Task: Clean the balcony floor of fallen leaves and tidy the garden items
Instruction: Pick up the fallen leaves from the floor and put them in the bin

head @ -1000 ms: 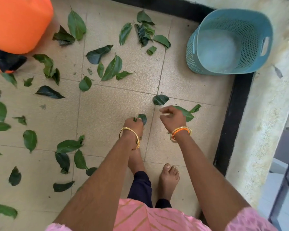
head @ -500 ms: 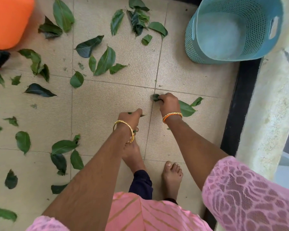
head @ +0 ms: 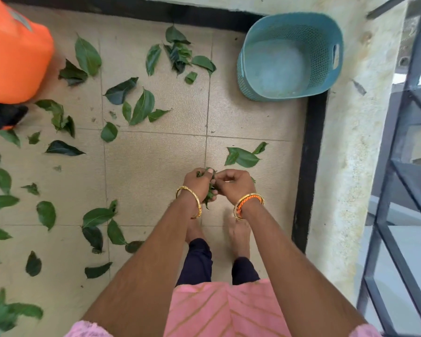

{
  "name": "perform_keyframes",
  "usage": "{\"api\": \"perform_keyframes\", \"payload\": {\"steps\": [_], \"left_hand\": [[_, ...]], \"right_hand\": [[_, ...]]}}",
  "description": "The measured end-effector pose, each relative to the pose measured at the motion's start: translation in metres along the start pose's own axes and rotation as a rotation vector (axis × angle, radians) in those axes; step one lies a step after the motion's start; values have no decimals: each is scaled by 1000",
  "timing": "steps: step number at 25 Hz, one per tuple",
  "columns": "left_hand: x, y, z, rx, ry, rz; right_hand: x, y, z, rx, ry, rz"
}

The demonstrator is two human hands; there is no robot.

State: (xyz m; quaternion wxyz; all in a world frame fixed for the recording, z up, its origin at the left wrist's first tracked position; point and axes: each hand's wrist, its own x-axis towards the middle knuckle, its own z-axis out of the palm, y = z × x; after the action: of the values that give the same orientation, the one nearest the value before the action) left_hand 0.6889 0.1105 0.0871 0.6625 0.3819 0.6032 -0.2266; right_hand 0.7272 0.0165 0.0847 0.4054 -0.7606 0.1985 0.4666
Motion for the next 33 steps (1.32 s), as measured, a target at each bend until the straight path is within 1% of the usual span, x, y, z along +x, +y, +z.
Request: {"api": "perform_keyframes", "payload": {"steps": [2,5,7,8,10,11,12,13,14,15,16,18,20,22,23,26,27,29,31,33], "left_hand": [[4,0,5,71,45,20],[21,-2,12,190,136,68],[33,-4,14,202,192,55],[37,-6,14,194,199,34],[44,-11,10,223,184,0],[49,-14,8,241,174,-8],[52,-18,6,250,168,-16],[56,-21,3,252,164,-26],[59,-24,1,250,161,-32],[63,-27,-1,249,157,-38],[66,-29,-4,249,155,-43],[70,-31,-8,247,153,-52],[71,-32,-12,249,148,-61],[67,-32,-12,285,146,-62],[65,-31,-11,321,142,-56],[52,-26,2,400,97,-48],[47,-23,8,396,78,-58],[36,-18,21,309,61,-102],[31,-16,31,163,44,-131],[33,-18,36,36,10,-150]], "right_hand": [[2,1,-3,-37,-14,-9],[17,6,-4,-106,23,-73],[30,16,-9,-104,126,-55],[37,25,-15,-122,201,-6],[53,46,-30,-198,313,200],[61,55,-36,-202,316,344],[68,62,-39,-180,275,478],[73,64,-40,-181,237,556],[79,66,-37,-197,215,582],[83,67,-32,-194,229,572],[89,68,-27,-160,277,534],[100,72,-18,-76,410,405],[104,73,-14,-72,481,294],[104,71,-14,-42,444,286],[102,69,-15,30,394,301],[76,47,-13,356,151,308],[64,38,-11,403,70,296],[45,27,-11,392,-33,269],[34,23,-15,335,-75,236],[28,20,-18,272,-81,212]]}}
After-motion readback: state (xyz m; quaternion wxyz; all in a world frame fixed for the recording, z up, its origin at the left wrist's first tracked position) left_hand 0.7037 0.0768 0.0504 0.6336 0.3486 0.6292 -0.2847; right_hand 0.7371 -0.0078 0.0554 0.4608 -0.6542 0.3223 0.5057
